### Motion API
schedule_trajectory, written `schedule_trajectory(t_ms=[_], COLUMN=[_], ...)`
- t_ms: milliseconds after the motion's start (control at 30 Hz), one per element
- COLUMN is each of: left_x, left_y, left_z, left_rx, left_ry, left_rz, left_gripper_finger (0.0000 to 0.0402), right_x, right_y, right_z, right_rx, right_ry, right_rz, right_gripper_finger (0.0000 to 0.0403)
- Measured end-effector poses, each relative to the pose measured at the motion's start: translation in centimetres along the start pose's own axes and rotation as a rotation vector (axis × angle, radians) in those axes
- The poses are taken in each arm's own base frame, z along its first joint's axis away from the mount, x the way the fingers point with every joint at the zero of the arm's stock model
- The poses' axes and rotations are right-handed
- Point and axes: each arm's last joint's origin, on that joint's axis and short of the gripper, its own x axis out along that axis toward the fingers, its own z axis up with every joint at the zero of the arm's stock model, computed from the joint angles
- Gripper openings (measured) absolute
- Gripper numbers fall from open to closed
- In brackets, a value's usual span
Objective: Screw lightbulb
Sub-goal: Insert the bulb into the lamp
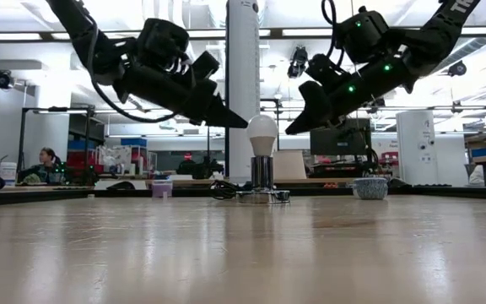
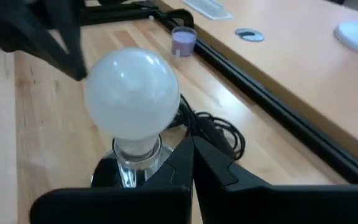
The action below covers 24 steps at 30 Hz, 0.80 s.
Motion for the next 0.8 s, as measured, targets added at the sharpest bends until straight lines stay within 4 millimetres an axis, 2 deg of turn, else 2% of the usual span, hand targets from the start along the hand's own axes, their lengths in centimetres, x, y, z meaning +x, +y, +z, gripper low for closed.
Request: schedule_trajectory(t_ms=[167, 367, 667, 800], left_x=[0.4, 0.6, 0.5, 0.0], left_y=[0.2, 0.5, 0.6, 0.6], left_z=[-0.2, -0.3, -0.6, -0.7], left_rx=[0.000, -0.004, -0.027, -0.037], left_ry=[0.005, 0.020, 0.056, 0.100], left_rz=[0.010, 0.063, 0.115, 0.111], left_gripper_finger=[0.0000, 0.0000, 0.0000, 0.0000], right_x=[0.4, 0.9, 0.6, 0.3], right_y=[0.3, 0.6, 1.2, 1.0], right_z=[0.8, 0.8, 0.7, 0.8], right_rx=[-0.018, -0.009, -0.005, -0.003], right_ry=[-0.021, -0.009, 0.012, 0.031], right_rz=[0.058, 0.072, 0.112, 0.072], right_gripper_finger=[0.0000, 0.0000, 0.0000, 0.0000])
